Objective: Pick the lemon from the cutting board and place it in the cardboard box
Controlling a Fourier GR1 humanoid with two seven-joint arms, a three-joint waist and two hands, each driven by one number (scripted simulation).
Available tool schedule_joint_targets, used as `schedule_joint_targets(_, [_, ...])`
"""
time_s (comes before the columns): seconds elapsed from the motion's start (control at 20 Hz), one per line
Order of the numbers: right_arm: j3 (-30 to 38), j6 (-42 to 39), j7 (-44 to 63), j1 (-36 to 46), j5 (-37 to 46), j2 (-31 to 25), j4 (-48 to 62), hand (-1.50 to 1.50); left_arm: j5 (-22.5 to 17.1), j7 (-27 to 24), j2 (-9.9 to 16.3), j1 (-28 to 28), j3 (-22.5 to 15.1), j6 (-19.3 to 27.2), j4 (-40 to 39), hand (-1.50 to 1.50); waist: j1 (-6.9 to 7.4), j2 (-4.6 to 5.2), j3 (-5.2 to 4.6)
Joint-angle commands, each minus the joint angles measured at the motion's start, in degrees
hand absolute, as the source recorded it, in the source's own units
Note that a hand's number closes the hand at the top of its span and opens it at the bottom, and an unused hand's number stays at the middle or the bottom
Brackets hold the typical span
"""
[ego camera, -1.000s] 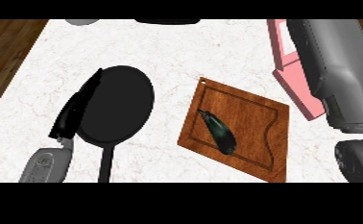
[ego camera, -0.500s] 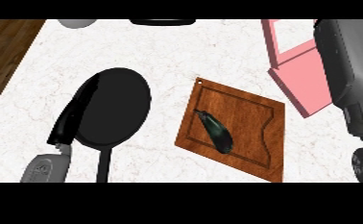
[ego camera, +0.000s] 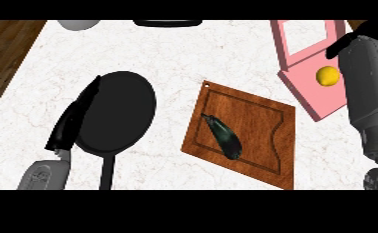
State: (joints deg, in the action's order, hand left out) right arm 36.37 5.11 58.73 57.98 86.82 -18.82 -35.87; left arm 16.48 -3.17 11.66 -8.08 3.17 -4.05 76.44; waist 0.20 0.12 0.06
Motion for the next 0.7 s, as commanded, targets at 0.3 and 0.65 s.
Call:
schedule_joint_targets(0.3, [1.6, 30.2, -11.0, -4.7, -6.1, 2.7, -10.5, -1.50, 0.6, 0.3, -2.0, -0.1, -0.7, 1.4, -0.5, 0.00, 0.36, 0.20, 0.06])
schedule_joint_targets(0.65, [5.5, 41.8, -17.4, -9.6, -16.5, 5.2, -15.8, -1.50, 0.1, -0.8, -0.2, -0.9, 0.9, 0.4, -2.4, 0.00, -0.35, -0.05, -0.02])
